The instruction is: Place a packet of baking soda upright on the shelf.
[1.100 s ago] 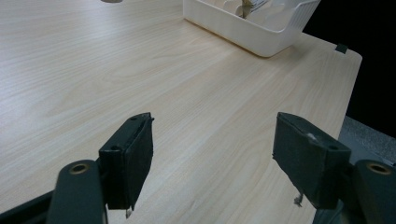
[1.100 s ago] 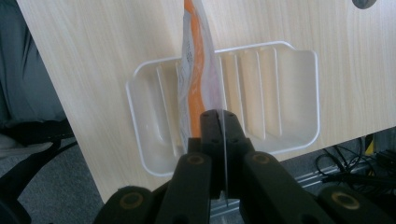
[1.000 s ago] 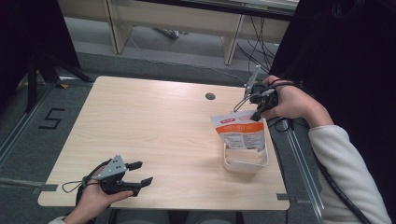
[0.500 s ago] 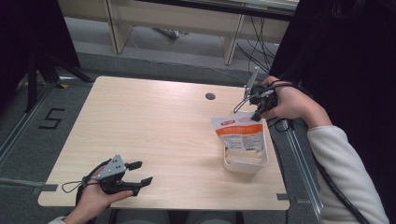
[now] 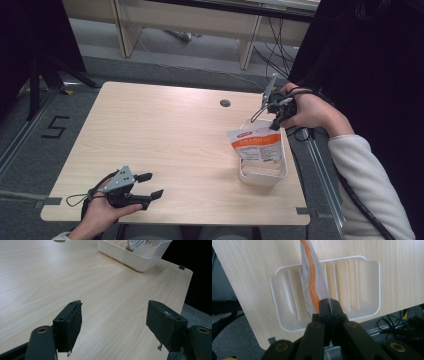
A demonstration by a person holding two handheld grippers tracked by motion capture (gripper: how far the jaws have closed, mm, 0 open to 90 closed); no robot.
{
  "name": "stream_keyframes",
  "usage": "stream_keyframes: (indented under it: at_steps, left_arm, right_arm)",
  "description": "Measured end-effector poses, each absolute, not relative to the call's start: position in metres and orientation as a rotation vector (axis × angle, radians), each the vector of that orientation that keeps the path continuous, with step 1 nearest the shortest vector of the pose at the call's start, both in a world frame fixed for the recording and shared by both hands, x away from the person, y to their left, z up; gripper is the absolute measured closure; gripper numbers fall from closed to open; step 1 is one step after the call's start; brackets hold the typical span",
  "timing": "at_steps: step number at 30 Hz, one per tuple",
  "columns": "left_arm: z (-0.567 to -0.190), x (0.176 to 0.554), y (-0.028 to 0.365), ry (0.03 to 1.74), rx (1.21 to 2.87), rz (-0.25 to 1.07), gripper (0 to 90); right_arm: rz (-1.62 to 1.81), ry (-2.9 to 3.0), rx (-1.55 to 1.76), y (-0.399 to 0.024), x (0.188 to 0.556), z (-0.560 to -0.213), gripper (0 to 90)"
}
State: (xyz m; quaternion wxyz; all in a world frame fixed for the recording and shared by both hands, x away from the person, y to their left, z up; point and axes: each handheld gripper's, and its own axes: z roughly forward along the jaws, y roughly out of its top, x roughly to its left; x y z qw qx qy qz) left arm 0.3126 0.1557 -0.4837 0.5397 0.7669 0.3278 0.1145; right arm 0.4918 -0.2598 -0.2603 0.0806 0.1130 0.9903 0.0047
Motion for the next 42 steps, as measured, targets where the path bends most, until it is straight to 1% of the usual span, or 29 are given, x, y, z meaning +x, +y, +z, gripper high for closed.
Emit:
stream_keyframes:
  at_steps: [5,6,9,10,17,21,26,27,28,30,32,36,37,39,42]
  left_arm:
    - [-0.484,0.313,0.155,0.782,1.814,0.267,28.2]
    - [-0.484,0.313,0.155,0.783,1.813,0.267,28.1]
    - [-0.484,0.314,0.156,0.751,1.822,0.27,28.0]
    - [-0.484,0.314,0.156,0.754,1.821,0.269,28.0]
    - [-0.484,0.313,0.155,0.763,1.813,0.264,27.8]
    - [-0.484,0.313,0.156,0.759,1.818,0.269,27.7]
    - [-0.484,0.314,0.156,0.755,1.819,0.269,27.7]
    - [-0.484,0.314,0.156,0.748,1.824,0.271,27.7]
    - [-0.484,0.314,0.156,0.747,1.824,0.27,27.7]
    - [-0.484,0.314,0.156,0.757,1.821,0.268,27.7]
    - [-0.484,0.313,0.155,0.774,1.82,0.269,27.7]
    - [-0.484,0.313,0.155,0.772,1.821,0.266,27.7]
    - [-0.484,0.313,0.155,0.773,1.821,0.264,27.6]
    - [-0.484,0.313,0.155,0.767,1.824,0.264,27.6]
    - [-0.485,0.313,0.155,0.774,1.824,0.26,27.5]
  right_arm:
    - [-0.014,2.967,0.364,-0.259,0.49,-0.262,90.0]
    - [-0.022,2.963,0.324,-0.261,0.491,-0.262,90.0]
    - [-0.055,2.947,0.35,-0.265,0.491,-0.259,88.5]
    - [-0.032,2.94,0.375,-0.27,0.489,-0.253,85.5]
    - [0.06,2.895,0.361,-0.275,0.476,-0.235,79.6]
    - [0.111,2.856,0.366,-0.27,0.471,-0.234,74.3]
    - [0.275,2.799,0.383,-0.263,0.467,-0.235,71.3]
    - [0.311,2.799,0.401,-0.262,0.465,-0.235,69.7]
    - [0.408,2.782,0.339,-0.257,0.464,-0.239,69.3]
    - [0.428,2.782,0.355,-0.255,0.462,-0.24,69.1]
    - [0.469,2.789,0.295,-0.245,0.458,-0.251,67.9]
    - [0.498,2.784,0.294,-0.235,0.452,-0.262,67.3]
    - [0.525,2.786,0.275,-0.227,0.448,-0.27,65.2]
    - [0.545,2.784,0.273,-0.223,0.446,-0.274,63.6]
    - [0.624,2.772,0.25,-0.211,0.441,-0.287,63.0]
